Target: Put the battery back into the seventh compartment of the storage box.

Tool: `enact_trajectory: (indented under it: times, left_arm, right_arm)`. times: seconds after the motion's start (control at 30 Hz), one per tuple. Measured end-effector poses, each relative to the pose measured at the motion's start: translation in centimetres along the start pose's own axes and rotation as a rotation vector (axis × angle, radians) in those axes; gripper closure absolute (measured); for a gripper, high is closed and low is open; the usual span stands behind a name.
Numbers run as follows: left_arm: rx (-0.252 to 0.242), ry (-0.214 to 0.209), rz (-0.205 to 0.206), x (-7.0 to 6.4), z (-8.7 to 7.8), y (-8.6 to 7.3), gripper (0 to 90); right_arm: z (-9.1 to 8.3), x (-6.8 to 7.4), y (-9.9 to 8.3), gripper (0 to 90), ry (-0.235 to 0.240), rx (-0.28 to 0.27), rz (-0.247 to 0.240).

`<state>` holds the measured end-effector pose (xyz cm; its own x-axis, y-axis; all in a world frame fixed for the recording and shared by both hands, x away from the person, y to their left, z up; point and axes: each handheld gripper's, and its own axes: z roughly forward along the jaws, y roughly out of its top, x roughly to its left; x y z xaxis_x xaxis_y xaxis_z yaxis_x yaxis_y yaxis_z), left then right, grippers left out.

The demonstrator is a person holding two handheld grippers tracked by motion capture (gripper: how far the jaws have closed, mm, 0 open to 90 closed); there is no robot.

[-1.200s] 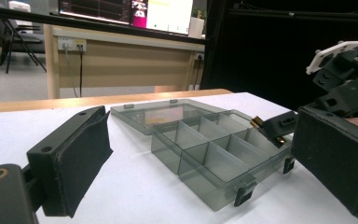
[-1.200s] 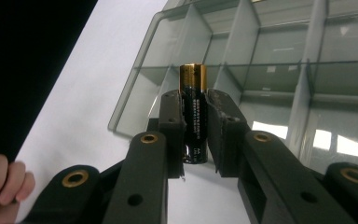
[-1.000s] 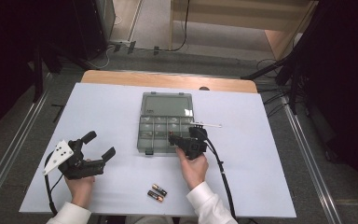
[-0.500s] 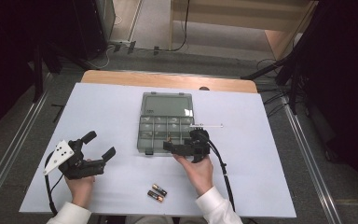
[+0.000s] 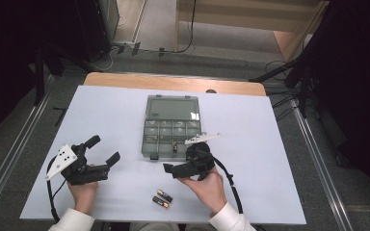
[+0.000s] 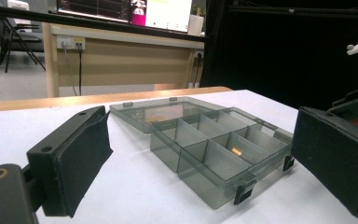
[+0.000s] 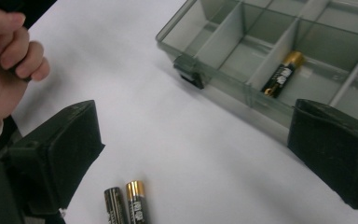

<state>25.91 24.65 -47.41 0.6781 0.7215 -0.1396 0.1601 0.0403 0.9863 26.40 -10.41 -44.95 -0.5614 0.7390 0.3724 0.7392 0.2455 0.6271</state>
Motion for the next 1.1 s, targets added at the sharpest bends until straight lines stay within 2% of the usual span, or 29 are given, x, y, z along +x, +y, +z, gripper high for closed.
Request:
enact_trajectory:
  times: [0.07,0.1,0.33,0.57,0.67,0.77,0.83,0.93,1.1]
  left_arm:
    - [0.001,0.000,0.000,0.0,0.0,0.0,4.5]
    - [0.001,0.000,0.001,0.0,0.0,0.0,4.5]
    - [0.002,-0.001,0.003,0.0,0.0,0.0,4.5]
    - [-0.001,0.004,0.002,0.1,-0.1,0.1,4.5]
    - [-0.001,0.004,0.005,0.1,-0.1,0.1,4.5]
    - [-0.001,0.004,0.002,0.0,-0.1,0.0,4.5]
    - [-0.001,0.004,0.003,0.1,-0.1,0.1,4.5]
    - [-0.001,0.007,0.001,0.1,-0.1,0.1,4.5]
    - [0.000,0.005,0.002,0.1,-0.1,0.1,4.5]
  right_arm:
    - [0.0,0.3,-0.1,4.1,0.004,0.009,-0.010]
    - [0.3,0.8,-0.2,4.2,0.008,0.028,-0.036]
    - [1.1,2.1,-0.4,4.1,0.013,0.111,-0.115]
    - [1.8,3.4,-0.8,4.5,-0.010,0.198,-0.198]
    - [2.2,3.8,-1.0,4.8,-0.042,0.235,-0.237]
    - [2.5,4.0,-1.2,6.7,-0.046,0.261,-0.261]
    - [2.8,4.4,-1.5,11.3,-0.070,0.297,-0.301]
    - [3.2,5.0,-1.7,15.4,-0.140,0.357,-0.389]
    - [3.7,5.4,-2.0,21.7,-0.120,0.402,-0.401]
